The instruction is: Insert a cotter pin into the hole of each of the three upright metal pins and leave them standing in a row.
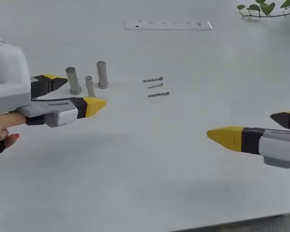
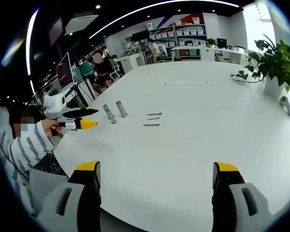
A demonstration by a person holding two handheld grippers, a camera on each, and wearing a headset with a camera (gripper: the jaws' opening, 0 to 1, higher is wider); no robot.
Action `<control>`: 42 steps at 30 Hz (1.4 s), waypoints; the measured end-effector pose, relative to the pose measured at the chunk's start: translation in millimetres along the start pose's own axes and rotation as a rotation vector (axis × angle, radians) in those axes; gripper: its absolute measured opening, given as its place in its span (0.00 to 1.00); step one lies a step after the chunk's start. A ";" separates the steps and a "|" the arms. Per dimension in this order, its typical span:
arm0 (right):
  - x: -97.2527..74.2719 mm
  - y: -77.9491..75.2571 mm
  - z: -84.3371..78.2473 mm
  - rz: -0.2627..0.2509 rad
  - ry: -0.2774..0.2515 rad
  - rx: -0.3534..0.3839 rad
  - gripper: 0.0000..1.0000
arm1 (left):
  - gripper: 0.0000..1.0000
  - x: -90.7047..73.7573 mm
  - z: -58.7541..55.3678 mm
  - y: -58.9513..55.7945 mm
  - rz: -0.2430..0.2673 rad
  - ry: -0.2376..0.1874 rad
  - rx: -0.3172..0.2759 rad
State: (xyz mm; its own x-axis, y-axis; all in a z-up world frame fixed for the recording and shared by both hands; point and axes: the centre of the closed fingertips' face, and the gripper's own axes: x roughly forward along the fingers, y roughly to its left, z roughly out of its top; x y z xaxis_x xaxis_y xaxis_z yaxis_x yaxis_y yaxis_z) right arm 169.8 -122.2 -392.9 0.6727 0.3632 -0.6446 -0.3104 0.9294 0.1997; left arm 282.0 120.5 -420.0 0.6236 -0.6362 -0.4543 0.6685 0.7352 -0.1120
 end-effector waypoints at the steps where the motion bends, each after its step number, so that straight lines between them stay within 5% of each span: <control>1: 0.4 0.3 -0.1 0.001 0.001 0.000 0.95 | 0.52 2.9 -0.3 1.6 0.002 0.007 0.001; 23: 6.5 1.2 -0.9 0.032 0.013 -0.006 0.95 | 0.36 47.0 -29.8 25.4 0.044 0.132 0.027; 32: 10.0 2.7 3.3 0.056 0.009 -0.020 0.94 | 0.27 58.5 -22.7 30.7 0.080 0.089 0.000; 35: 10.0 3.0 5.5 0.060 0.007 -0.026 0.94 | 0.16 62.5 -25.7 28.8 0.070 0.093 -0.017; 42: 8.3 0.6 5.3 0.059 0.003 -0.024 0.94 | 0.06 64.5 -31.8 34.3 0.105 0.106 -0.008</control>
State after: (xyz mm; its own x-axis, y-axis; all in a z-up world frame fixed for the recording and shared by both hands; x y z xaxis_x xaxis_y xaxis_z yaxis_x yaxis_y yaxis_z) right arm 178.7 -118.3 -394.2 0.6511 0.4170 -0.6342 -0.3655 0.9045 0.2196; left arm 332.3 112.1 -481.2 0.6433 -0.5280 -0.5545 0.5985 0.7984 -0.0659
